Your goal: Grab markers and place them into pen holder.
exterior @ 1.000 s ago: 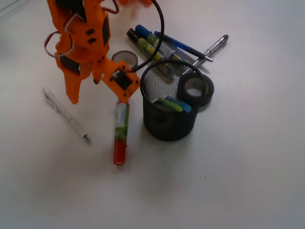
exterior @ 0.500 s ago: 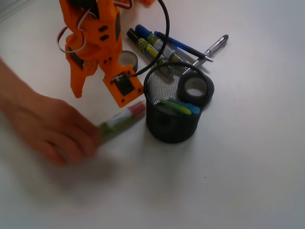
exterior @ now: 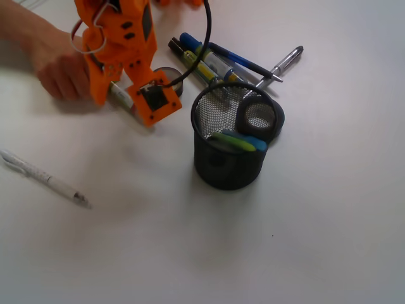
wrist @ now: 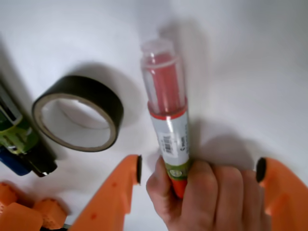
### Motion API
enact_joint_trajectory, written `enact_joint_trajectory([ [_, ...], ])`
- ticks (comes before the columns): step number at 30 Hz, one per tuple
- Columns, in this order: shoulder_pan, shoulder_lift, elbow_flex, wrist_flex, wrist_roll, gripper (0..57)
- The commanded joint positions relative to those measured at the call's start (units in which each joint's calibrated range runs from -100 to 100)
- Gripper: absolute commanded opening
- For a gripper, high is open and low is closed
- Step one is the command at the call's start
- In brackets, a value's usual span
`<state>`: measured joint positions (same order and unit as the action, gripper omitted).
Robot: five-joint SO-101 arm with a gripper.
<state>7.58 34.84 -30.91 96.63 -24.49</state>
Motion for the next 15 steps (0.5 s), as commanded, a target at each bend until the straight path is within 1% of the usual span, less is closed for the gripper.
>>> enact_joint_trajectory([
  [1,0.3,-3.4,0.0,-1.2,0.1,27.5],
  [5,1.6,-3.3,1.5,-0.5,0.2,27.5],
  [9,4.7,-3.4,9.3,-1.5,0.2,27.5],
  [15,7.0,-4.2,18.7,-10.2,2.8,27.5],
])
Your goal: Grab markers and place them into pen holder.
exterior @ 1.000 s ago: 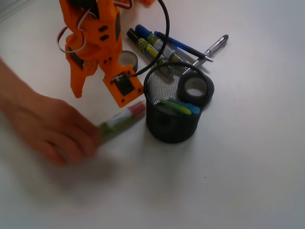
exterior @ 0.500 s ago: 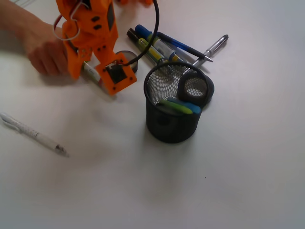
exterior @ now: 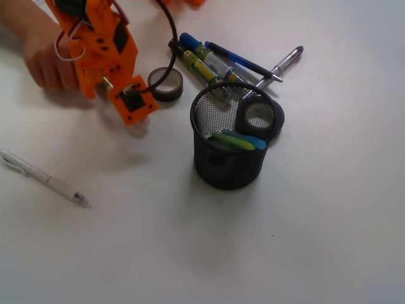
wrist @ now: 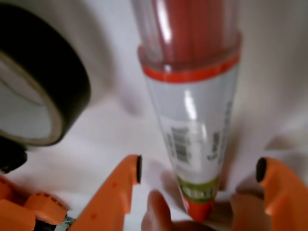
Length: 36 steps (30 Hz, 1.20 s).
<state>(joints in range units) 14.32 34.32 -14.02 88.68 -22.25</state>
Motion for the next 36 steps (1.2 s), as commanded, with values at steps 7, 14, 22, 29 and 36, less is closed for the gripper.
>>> enact_joint_trajectory([
  [7,-0.1,-3.5,2.3,-5.1,0.7,26.5],
  [14,-0.2,-2.8,5.9,-10.8,0.8,22.1],
  [22,-0.1,-3.1,10.5,-15.1,0.8,9.7],
  [29,-0.2,-3.9,10.3,-14.8,0.8,0.6],
  [36,0.1,-12.5,5.4,-7.8,0.6,0.6],
])
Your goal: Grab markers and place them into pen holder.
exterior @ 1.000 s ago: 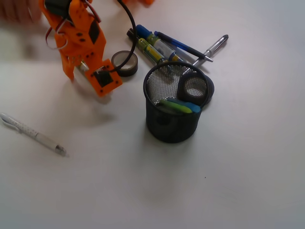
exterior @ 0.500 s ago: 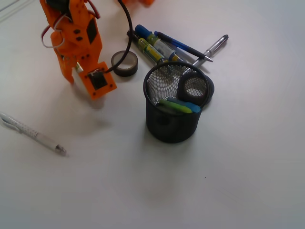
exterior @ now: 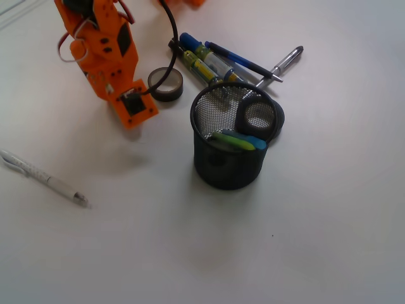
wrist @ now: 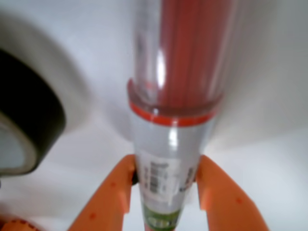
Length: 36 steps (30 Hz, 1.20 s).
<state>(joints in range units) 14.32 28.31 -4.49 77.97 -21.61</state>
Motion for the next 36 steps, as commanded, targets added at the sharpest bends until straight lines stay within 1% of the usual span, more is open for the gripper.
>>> enact_joint_trajectory([
  [1,0.2,-8.5,-5.8,4.6,-0.1,0.6],
  [7,1.8,-18.7,-15.0,14.2,-3.7,0.5],
  [10,0.4,-22.1,-19.8,16.2,-6.6,0.5],
  [13,-3.4,-24.6,-23.9,18.1,-11.2,0.5],
  [17,-11.5,-26.6,-27.5,16.2,-18.4,0.5],
  [24,-25.0,-25.8,-29.5,2.0,-26.6,0.5],
  [29,-29.5,-23.8,-29.5,-8.2,-27.3,0.5],
  [33,-30.4,-19.9,-29.5,-14.8,-23.8,0.5],
  [36,-30.0,-17.8,-28.5,-15.5,-22.2,0.5],
])
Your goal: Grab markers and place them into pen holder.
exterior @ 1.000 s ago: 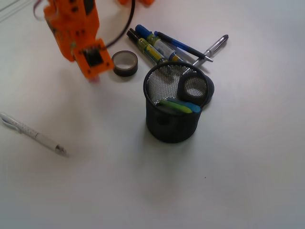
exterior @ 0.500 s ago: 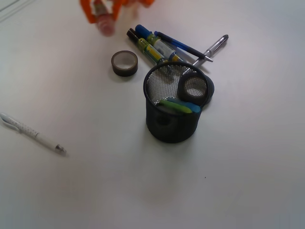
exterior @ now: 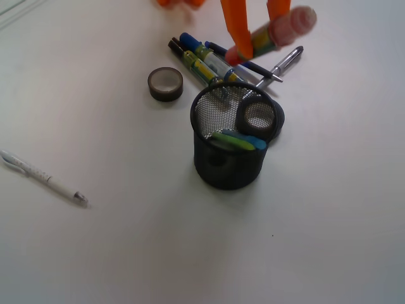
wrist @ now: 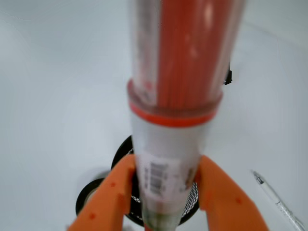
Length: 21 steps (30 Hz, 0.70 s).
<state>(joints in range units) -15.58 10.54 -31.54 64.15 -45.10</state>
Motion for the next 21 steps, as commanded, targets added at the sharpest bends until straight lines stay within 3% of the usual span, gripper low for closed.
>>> enact_joint_trajectory([
  [1,0.1,0.0,0.5,-1.8,1.4,0.5],
  [13,1.6,-13.0,40.6,-34.5,1.7,0.5],
  [19,1.6,-15.9,45.9,-36.7,1.5,0.7],
  [21,1.6,-15.9,46.2,-36.4,1.6,3.5],
])
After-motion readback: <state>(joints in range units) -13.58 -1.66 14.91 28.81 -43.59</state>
